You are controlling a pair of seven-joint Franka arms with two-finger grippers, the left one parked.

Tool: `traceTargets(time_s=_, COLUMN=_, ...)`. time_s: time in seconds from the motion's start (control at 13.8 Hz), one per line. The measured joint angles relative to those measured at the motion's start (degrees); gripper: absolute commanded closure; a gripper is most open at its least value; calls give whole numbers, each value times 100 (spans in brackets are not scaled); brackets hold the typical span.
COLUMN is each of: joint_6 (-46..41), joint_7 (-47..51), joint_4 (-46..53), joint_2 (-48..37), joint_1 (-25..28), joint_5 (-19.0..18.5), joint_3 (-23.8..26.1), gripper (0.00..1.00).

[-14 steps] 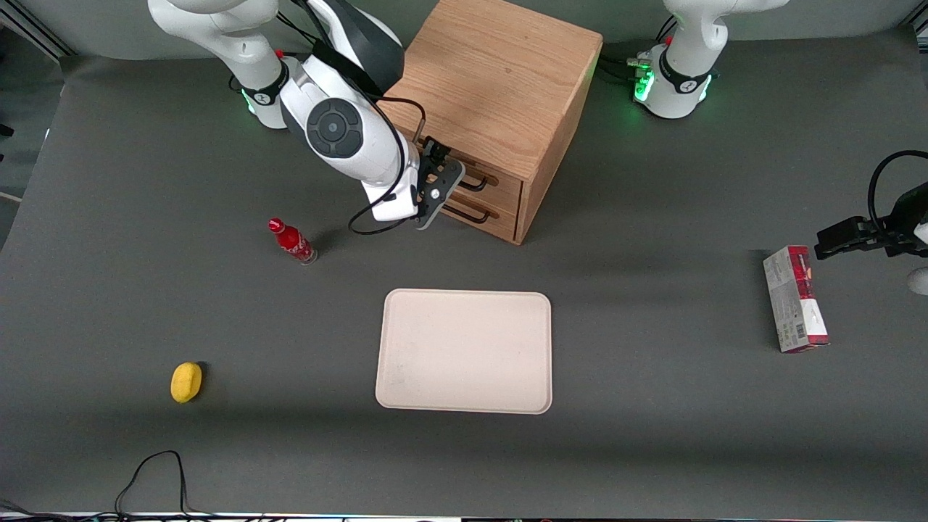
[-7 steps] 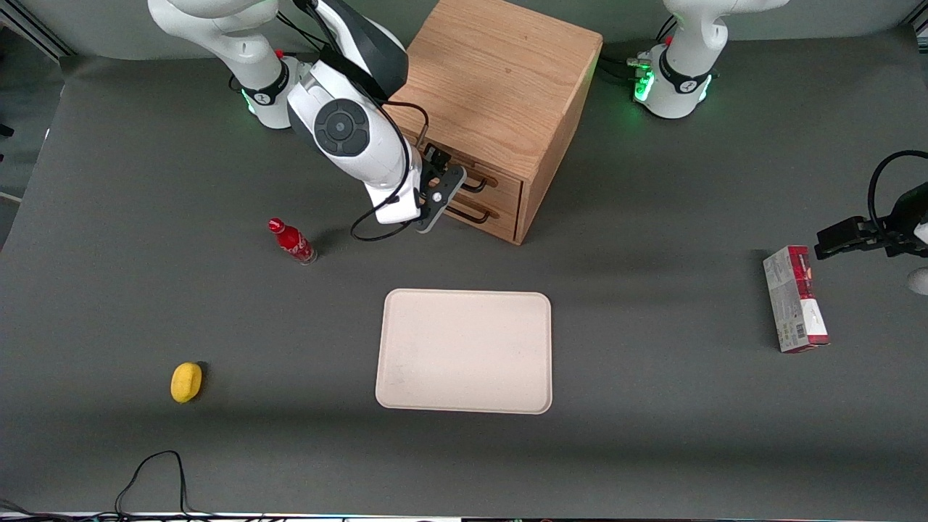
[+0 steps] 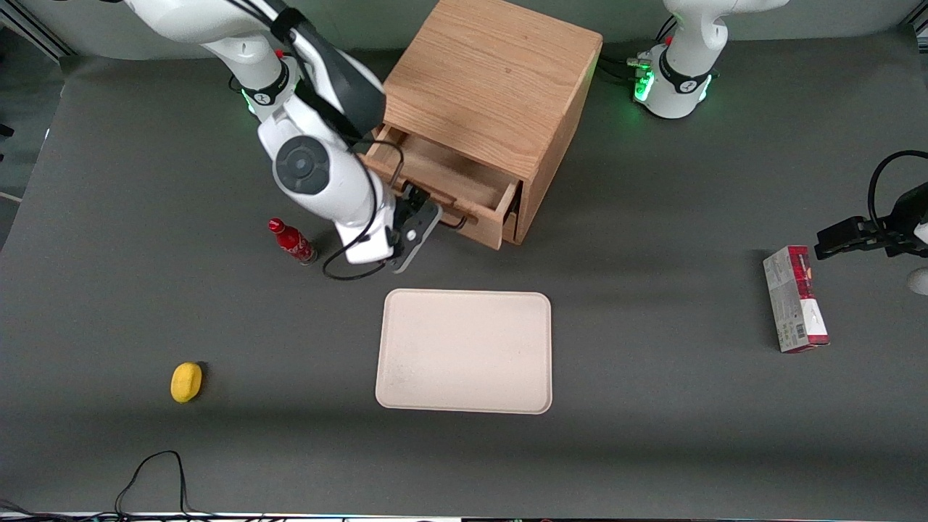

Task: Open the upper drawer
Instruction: 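Pull the handle outward with the right gripper, sliding the drawer open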

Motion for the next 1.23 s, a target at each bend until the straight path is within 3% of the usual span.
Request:
traceTargets(time_s=0.58, joint_6=1, joint_7=-607, joint_4=798, joint_2=387, joint_1=-31, joint_5=-4, joint_3=-774, gripper=0)
traceTargets(time_s=0.94, joint_6=-79, joint_7=-654, joint_4=1049, joint_2=531, joint_1=-25, joint_5=-4, joint_3=-835, gripper=0)
traceTargets(time_s=1.23, joint_6=-1050, joint_7=159, joint_4=1494, joint_2=337, joint_1=-31, joint_5=-2, joint_3=-867, gripper=0)
